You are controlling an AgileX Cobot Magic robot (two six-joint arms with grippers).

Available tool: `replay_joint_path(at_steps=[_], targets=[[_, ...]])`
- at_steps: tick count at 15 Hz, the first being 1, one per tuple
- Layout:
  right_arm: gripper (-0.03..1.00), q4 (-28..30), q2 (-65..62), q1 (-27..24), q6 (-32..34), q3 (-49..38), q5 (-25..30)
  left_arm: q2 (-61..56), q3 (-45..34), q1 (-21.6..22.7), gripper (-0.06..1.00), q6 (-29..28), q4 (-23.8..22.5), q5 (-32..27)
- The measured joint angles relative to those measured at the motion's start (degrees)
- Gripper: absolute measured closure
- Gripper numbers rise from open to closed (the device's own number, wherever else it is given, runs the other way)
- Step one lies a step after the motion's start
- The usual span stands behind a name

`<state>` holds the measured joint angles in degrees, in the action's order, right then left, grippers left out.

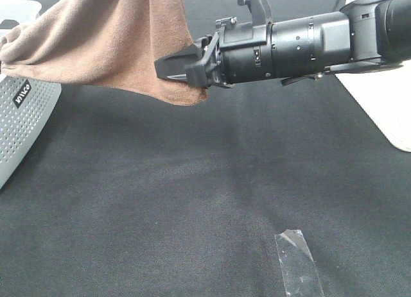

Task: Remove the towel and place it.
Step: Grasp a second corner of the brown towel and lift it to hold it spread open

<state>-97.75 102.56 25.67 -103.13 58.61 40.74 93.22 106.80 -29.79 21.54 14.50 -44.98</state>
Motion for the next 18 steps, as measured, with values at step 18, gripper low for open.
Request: replay_joint_path(at_steps=[18], targets=[[0.97, 101.5, -2.3, -5.4, 80.8, 60.7, 12.6, 1.8, 0.0, 0.0, 0.94, 15.1, -14.5, 20.5]])
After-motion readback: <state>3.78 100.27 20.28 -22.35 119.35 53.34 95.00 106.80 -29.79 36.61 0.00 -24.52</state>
